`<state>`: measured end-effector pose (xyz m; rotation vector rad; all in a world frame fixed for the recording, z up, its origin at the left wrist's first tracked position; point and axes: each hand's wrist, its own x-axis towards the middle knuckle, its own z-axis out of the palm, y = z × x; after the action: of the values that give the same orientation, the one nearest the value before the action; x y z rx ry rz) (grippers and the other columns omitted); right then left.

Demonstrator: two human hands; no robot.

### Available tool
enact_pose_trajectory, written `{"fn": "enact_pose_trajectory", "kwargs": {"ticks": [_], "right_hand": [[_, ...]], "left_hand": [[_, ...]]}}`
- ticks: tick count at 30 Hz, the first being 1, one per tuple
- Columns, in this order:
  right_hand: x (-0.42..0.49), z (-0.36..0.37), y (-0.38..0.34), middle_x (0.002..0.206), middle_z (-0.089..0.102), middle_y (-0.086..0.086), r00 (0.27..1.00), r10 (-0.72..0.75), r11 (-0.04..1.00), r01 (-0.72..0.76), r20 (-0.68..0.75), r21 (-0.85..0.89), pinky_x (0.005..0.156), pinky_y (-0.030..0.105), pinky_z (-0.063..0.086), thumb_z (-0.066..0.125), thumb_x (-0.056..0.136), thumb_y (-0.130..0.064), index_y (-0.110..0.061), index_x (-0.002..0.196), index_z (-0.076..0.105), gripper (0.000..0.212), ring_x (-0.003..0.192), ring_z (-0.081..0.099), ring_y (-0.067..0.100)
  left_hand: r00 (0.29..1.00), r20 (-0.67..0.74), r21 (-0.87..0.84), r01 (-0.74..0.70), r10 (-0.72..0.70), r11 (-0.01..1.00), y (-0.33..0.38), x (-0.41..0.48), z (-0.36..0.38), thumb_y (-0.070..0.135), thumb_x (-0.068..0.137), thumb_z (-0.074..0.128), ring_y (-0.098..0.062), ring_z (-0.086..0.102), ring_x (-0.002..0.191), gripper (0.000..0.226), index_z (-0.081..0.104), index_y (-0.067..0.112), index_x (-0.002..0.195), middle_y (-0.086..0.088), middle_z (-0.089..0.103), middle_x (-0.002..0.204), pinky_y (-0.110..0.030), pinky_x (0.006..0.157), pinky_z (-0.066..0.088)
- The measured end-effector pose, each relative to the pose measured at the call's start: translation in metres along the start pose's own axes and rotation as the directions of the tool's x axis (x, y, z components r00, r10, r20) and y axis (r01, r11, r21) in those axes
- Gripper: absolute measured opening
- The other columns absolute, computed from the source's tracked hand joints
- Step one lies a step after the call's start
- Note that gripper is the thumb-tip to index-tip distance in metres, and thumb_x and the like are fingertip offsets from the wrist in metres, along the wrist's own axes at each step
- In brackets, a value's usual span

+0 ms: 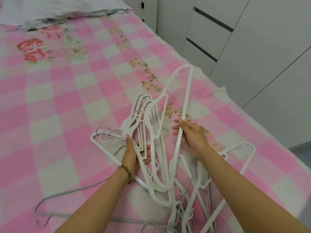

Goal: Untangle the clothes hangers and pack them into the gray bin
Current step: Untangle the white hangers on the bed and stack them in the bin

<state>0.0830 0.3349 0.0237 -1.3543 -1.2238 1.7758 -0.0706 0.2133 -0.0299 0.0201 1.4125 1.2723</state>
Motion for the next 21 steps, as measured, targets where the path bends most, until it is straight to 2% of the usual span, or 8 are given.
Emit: {"fn": "enact_pose_trajectory", "kwargs": {"ticks": [4,7,8,10,12,14,18,21], "right_hand": [[-0.015,0.028,0.034,0.074,0.069,0.003,0.990,0.085,0.960,-0.051,0.112,-0.274,0.048,0.022,0.046,0.058,0.092,-0.023,0.000,0.092,0.070,0.026,0.047,0.058,0.006],[-0.024,0.015,0.050,0.082,0.060,-0.006,0.966,-0.206,0.853,0.098,-0.158,-0.512,0.060,0.020,0.041,0.059,0.090,-0.025,-0.013,0.092,0.065,0.014,0.067,0.053,0.004],[-0.030,0.006,0.054,0.089,0.057,-0.006,0.908,-0.310,0.813,0.099,-0.283,-0.574,0.061,0.020,0.040,0.062,0.088,-0.024,-0.018,0.093,0.060,0.009,0.073,0.052,0.006],[-0.043,-0.013,0.065,0.100,0.053,-0.001,0.807,-0.377,0.776,0.008,-0.455,-0.630,0.066,0.026,0.043,0.070,0.081,-0.024,-0.014,0.099,0.053,0.027,0.085,0.053,0.016],[-0.054,-0.026,0.077,0.106,0.053,0.007,0.781,-0.329,0.742,-0.133,-0.531,-0.657,0.079,0.038,0.047,0.076,0.075,-0.027,-0.005,0.107,0.049,0.048,0.093,0.054,0.026],[-0.062,-0.034,0.084,0.103,0.056,0.011,0.794,-0.272,0.728,-0.199,-0.544,-0.656,0.083,0.044,0.048,0.077,0.074,-0.031,-0.003,0.110,0.046,0.056,0.093,0.057,0.031],[-0.060,-0.046,0.081,0.069,0.051,-0.002,0.850,-0.171,0.749,-0.216,-0.498,-0.626,0.059,0.032,0.044,0.071,0.081,-0.031,-0.009,0.116,0.042,0.050,0.067,0.056,0.023],[-0.055,-0.058,0.077,0.078,0.054,0.002,0.862,-0.120,0.752,-0.244,-0.492,-0.612,0.060,0.030,0.041,0.068,0.083,-0.021,-0.009,0.115,0.040,0.044,0.071,0.056,0.025]], "left_hand": [[0.997,-0.055,0.147,-0.051,0.059,0.988,-0.008,-0.003,0.005,0.062,0.077,0.058,-0.024,0.065,0.056,0.063,0.065,0.002,0.095,-0.016,0.066,0.076,-0.031,0.054,0.056],[0.982,-0.126,0.194,-0.116,0.143,0.974,-0.016,-0.004,0.002,0.046,0.085,0.059,-0.014,0.063,0.045,0.044,0.067,0.002,0.089,-0.010,0.063,0.071,-0.026,0.046,0.052],[0.977,-0.135,0.210,-0.134,0.164,0.968,-0.017,-0.004,0.001,0.043,0.088,0.056,-0.011,0.061,0.042,0.041,0.068,0.004,0.085,-0.009,0.062,0.069,-0.024,0.044,0.051],[0.971,-0.140,0.207,-0.162,0.193,0.965,-0.018,-0.005,0.001,0.041,0.090,0.054,-0.011,0.052,0.037,0.035,0.069,0.015,0.072,-0.008,0.060,0.065,-0.023,0.042,0.047],[0.969,-0.135,0.171,-0.184,0.209,0.968,-0.019,-0.007,0.003,0.037,0.091,0.054,-0.011,0.046,0.036,0.036,0.067,0.025,0.060,-0.007,0.059,0.065,-0.023,0.045,0.044],[0.970,-0.129,0.151,-0.186,0.206,0.971,-0.021,-0.009,0.006,0.035,0.091,0.055,-0.010,0.044,0.036,0.031,0.065,0.020,0.066,-0.001,0.060,0.061,-0.021,0.043,0.042],[0.970,-0.109,0.192,-0.193,0.216,0.962,-0.026,-0.012,0.017,0.033,0.091,0.056,-0.008,0.046,0.034,0.029,0.062,0.006,0.082,0.006,0.059,0.047,-0.019,0.038,0.041],[0.977,-0.073,0.203,-0.184,0.203,0.962,-0.033,-0.016,0.030,0.034,0.091,0.054,-0.013,0.049,0.038,0.033,0.062,0.003,0.083,0.005,0.060,0.046,-0.019,0.039,0.043]]}}
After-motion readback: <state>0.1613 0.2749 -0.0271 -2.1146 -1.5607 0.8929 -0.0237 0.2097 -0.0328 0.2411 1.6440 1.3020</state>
